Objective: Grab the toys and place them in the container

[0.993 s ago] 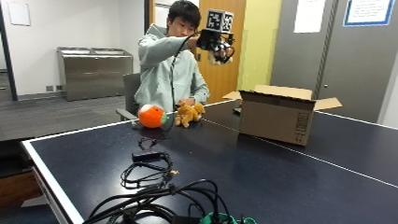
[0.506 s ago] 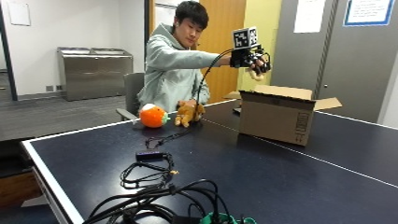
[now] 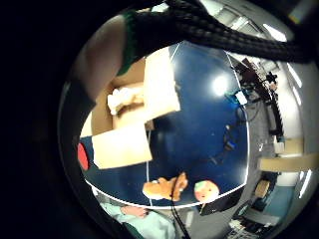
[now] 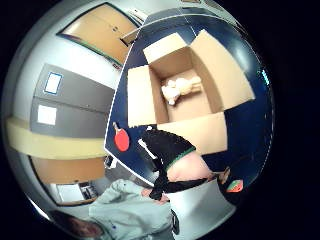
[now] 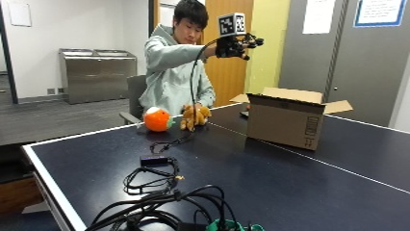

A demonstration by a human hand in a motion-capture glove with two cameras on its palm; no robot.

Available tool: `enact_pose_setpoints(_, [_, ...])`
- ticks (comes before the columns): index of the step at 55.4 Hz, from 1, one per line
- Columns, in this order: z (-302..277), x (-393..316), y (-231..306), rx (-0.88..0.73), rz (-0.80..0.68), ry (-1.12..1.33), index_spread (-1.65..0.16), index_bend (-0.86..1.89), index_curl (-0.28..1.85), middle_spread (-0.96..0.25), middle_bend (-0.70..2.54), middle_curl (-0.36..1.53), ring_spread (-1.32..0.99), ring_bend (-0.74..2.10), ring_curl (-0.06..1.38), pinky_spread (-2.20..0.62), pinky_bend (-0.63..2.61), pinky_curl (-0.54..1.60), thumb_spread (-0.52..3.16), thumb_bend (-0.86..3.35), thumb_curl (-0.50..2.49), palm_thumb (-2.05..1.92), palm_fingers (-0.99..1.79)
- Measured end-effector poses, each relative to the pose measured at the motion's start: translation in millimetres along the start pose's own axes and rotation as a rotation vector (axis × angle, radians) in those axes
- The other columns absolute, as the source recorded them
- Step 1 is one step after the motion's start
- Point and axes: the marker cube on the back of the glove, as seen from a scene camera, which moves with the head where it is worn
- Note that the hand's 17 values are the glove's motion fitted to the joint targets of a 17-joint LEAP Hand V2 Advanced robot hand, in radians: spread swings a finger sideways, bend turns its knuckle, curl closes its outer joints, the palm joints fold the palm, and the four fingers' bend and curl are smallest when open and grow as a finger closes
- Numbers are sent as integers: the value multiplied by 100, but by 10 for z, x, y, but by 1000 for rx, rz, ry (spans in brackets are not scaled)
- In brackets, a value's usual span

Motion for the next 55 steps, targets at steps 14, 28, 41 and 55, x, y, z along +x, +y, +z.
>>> enact_pose_setpoints(14, [-330,534,858,-37,146,105,-22,9,25,0,13,29,5,16,23,9,88,35,108,-3,40,-1,-27])
enact_pose_setpoints(28, [566,671,2119,-189,43,134,-23,12,24,0,13,27,5,14,20,9,84,34,117,-3,36,-2,-25])
enact_pose_setpoints(41, [1875,627,2554,-394,111,79,-24,9,22,1,12,24,6,16,19,9,88,35,110,-6,32,-6,-26])
enact_pose_setpoints(55, [2339,492,2631,-416,187,82,-30,14,20,-1,23,24,4,40,23,6,102,37,112,0,32,2,24])
